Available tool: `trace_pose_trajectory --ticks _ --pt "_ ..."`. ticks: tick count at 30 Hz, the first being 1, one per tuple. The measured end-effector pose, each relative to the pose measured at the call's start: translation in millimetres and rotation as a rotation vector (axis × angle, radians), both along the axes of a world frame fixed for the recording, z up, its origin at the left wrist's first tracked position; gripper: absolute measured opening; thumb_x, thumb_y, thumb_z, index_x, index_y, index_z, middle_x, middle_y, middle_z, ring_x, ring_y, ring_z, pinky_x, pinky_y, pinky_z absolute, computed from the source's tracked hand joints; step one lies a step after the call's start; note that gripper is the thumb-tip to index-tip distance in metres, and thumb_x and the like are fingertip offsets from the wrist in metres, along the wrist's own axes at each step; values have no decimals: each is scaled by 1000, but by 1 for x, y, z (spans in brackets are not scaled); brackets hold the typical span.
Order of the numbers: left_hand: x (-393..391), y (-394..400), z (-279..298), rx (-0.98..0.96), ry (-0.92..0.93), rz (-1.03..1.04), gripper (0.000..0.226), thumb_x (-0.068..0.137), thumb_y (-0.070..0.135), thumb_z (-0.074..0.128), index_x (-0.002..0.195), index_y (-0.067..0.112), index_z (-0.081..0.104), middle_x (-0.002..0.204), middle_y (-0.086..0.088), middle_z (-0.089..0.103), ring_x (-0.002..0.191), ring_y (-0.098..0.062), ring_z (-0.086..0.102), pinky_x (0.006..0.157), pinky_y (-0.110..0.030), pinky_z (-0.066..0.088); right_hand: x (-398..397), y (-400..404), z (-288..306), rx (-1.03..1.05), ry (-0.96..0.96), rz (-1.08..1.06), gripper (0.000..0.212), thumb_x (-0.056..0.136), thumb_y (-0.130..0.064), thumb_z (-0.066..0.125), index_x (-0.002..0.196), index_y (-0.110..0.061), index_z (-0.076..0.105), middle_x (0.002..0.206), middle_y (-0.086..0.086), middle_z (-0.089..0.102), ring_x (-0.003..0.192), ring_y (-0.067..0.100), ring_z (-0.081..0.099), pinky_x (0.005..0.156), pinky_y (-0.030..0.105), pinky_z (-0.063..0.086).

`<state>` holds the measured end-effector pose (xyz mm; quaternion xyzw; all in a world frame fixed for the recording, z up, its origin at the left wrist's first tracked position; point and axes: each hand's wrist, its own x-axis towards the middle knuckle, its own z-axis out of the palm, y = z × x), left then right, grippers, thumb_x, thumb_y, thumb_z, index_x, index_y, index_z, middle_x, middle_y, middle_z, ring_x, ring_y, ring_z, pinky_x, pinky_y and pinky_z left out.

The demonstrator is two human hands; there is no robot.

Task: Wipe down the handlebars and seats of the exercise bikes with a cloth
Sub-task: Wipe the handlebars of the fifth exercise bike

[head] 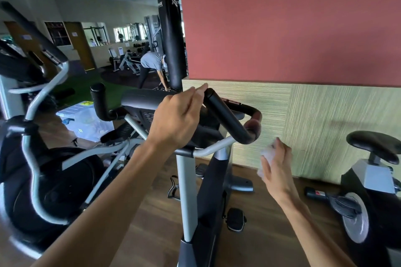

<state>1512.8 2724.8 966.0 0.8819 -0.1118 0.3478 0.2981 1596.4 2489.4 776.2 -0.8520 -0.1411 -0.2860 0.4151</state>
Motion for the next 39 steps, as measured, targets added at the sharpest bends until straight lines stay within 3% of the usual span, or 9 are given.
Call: trace_pose_trajectory --ticks 3,5,7,13,18,22,26,32,39 --pt "7 -17 -6 374 -295 94 40 106 26 42 135 11 66 136 -2 68 138 -19 54 108 -46 43 -10 -10 10 138 -13 -8 56 99 -9 55 149 -4 30 140 19 32 119 7 43 105 21 41" --pt "21 -31 -11 593 -332 109 35 104 24 46 118 10 75 126 -7 73 130 -27 59 110 -48 40 -17 -2 30 188 -91 104 49 98 7 55 138 -15 39 134 17 33 103 -10 44 88 15 46" --pt "30 -49 -12 771 -235 221 38 102 25 45 86 11 76 90 -7 75 102 -32 63 108 -50 41 -12 10 47 105 -226 215 56 97 1 60 146 -11 35 141 18 34 123 -15 37 102 7 36" --pt "46 -98 0 1190 184 505 40 105 33 31 73 22 53 78 2 61 79 -23 46 107 -43 27 67 -2 38 -99 -375 512 80 97 -39 65 153 1 26 149 15 43 136 31 46 117 37 36" --pt "74 -137 -24 1198 305 573 45 106 30 29 64 19 41 63 4 42 54 -15 35 59 -30 29 142 -44 29 -76 -307 719 76 95 -38 65 153 -7 27 156 -26 28 146 4 32 121 30 29" --pt "78 -149 -42 1102 303 690 43 102 29 27 60 18 28 57 -2 33 51 -16 21 72 -34 27 155 -38 36 -67 -426 849 56 104 -38 49 149 -7 38 150 -2 44 143 16 37 116 49 35" --pt "76 -151 -54 1147 153 776 40 83 22 33 53 20 7 41 -3 27 43 -18 15 64 -33 24 134 -11 43 -6 -762 886 58 108 -39 30 138 3 55 140 15 57 130 25 53 111 42 38" --pt "85 -152 -66 1055 9 941 46 86 31 31 43 17 34 44 -11 47 46 -22 24 70 -35 43 189 0 -6 305 -846 806 58 109 -40 25 140 5 46 142 17 49 129 34 50 107 55 43" --pt "94 -150 -85 1062 -187 1031 44 91 42 22 56 16 29 62 -15 40 77 -37 53 70 -36 29 160 34 10 479 -1224 595 50 109 -28 31 131 2 63 127 19 65 111 37 64 99 47 48"
